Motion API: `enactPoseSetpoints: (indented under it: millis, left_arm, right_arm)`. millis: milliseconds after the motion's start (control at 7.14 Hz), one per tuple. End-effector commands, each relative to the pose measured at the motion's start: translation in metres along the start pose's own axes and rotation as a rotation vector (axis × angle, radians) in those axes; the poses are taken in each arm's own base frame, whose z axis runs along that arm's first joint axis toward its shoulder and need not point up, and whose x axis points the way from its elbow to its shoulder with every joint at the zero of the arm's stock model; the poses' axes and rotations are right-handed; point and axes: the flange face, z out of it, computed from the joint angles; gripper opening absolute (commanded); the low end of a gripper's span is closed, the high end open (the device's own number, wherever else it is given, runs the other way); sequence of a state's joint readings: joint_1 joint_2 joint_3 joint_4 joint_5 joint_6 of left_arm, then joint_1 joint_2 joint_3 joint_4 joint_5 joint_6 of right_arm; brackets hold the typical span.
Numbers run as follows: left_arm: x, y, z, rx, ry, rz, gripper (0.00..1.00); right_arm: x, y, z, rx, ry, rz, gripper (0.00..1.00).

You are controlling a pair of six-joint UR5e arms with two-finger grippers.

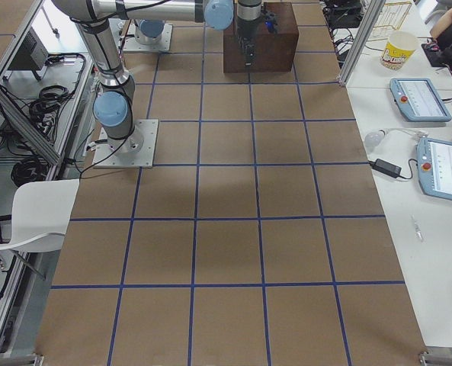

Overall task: Open drawer and put corn inside
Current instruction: 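Move the left gripper down beside the cabinet to the white drawer handle, then close the left gripper on the white drawer handle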

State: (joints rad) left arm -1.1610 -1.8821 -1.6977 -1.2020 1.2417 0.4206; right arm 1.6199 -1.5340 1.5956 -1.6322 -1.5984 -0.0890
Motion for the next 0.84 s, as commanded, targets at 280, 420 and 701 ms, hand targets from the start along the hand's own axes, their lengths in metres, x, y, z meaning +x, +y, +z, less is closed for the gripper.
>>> enactPoseSetpoints:
  millis: [280,420,701]
  left_arm:
    - [-0.0082,-0.002,0.0166,-0.028,0.01,-0.006,1.0]
    - [-0.0102,-0.0022,0.0188,-0.031,0.012,-0.008,1.0]
    - [-0.0145,-0.0023,0.0172,-0.032,0.006,-0.013,1.0]
  right_arm:
    - [0.0008,-0.0002,-0.0001,0.0,0.0,0.001,1.0]
    - [-0.0008,0.0001,-0.0001,0.0,0.0,-0.002,1.0]
    - [0.0008,-0.0002,-0.0001,0.0,0.0,0.001,1.0]
